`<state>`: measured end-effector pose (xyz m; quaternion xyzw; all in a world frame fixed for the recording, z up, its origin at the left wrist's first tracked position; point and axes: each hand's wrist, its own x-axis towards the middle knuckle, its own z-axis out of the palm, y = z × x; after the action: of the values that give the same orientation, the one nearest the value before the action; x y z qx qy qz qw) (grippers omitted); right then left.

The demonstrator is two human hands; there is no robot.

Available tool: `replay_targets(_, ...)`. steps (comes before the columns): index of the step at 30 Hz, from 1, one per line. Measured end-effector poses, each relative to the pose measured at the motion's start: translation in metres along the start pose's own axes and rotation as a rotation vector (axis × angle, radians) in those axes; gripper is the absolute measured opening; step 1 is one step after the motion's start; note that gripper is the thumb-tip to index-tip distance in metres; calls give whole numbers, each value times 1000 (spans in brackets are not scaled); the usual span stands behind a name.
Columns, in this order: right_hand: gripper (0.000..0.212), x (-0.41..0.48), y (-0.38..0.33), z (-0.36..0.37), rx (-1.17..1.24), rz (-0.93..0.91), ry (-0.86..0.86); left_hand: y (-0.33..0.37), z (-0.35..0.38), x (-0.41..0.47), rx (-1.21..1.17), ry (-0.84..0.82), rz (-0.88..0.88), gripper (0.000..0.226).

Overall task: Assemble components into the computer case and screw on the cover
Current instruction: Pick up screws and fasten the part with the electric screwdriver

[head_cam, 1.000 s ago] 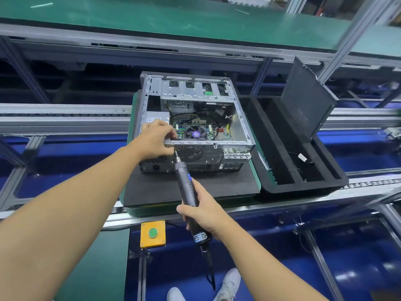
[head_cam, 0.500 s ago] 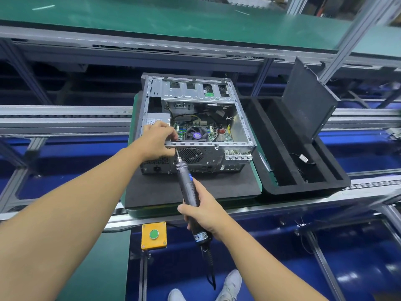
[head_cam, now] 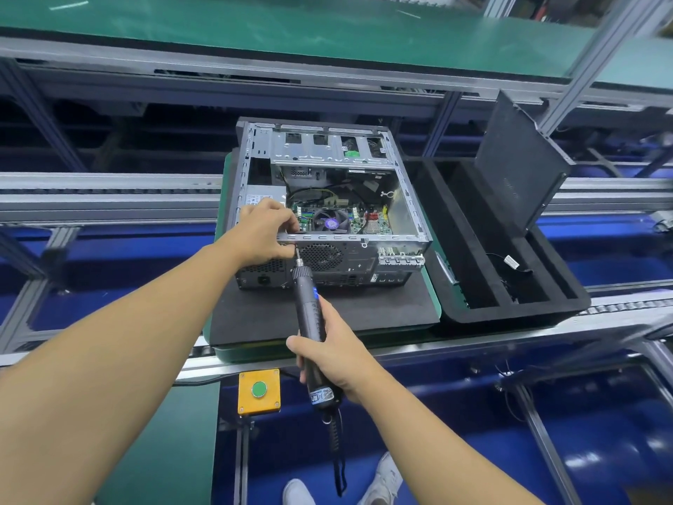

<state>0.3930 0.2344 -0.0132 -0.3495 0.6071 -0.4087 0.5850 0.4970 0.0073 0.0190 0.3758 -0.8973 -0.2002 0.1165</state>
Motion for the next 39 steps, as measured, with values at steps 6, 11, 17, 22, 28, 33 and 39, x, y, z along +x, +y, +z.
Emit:
replay_targets(6, 67, 0, -2, 9, 57, 17, -20, 0, -1, 0, 4, 9, 6, 33)
replay_targets(11, 64, -1, -4, 11, 101, 15, -28, 2, -1, 0, -7, 1, -1, 33)
replay_targets(17, 63, 2, -4, 13, 124, 1, -31, 5, -4, -2, -26, -18, -15, 33)
replay_targets(22, 74, 7, -3, 13, 108, -4, -20, 4, -4, -3, -29, -20, -13, 34)
replay_targets(28, 100, 6, -4, 5, -198, -36, 40, 2, -4, -2, -23, -12, -5, 34)
replay_targets(33, 94, -2, -6, 4, -207, -60, 22, -2, -2, -1, -3, -13, 24, 34)
replay_targets(39, 88, 1, 3, -4, -69, -98, 3, -5, 0, 0, 19, 23, 80, 28)
